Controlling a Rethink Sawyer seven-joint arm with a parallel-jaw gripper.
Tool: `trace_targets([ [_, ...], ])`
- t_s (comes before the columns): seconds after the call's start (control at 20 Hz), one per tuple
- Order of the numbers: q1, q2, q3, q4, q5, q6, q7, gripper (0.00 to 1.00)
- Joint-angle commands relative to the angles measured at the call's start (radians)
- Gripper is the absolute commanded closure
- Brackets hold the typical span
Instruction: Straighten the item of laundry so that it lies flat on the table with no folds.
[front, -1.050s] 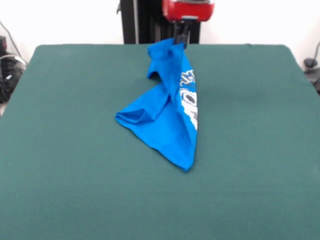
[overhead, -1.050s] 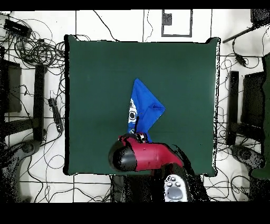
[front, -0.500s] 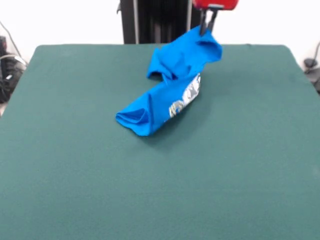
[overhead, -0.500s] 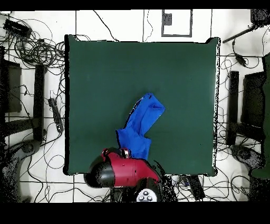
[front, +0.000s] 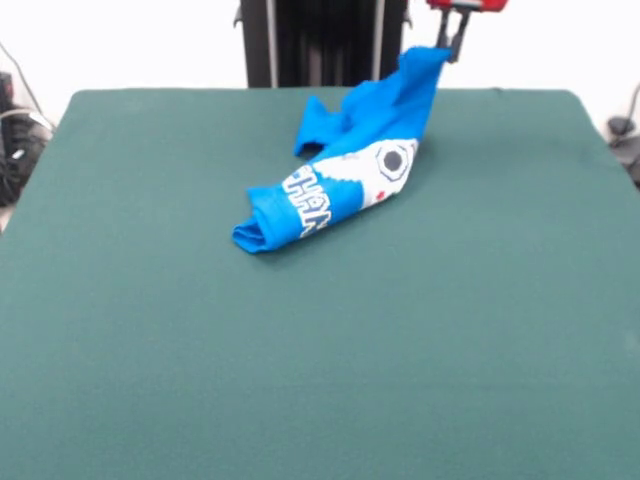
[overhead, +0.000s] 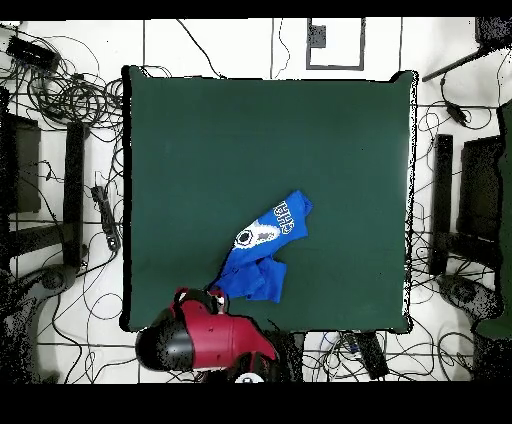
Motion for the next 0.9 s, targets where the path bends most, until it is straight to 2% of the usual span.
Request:
trace_targets([
  [0.05,0.123,0.035,-0.014,0.046,0.166,-0.04,0.354,1.0],
  [0.35,0.105,0.067,0.003,0.0,0.192,-0.04,0.331,1.0],
  [0.65,0.08,0.161,0.031,-0.079,0.215,-0.095,0.318,1.0],
  [0.9,0.078,0.182,0.044,-0.092,0.232,-0.101,0.319,1.0],
])
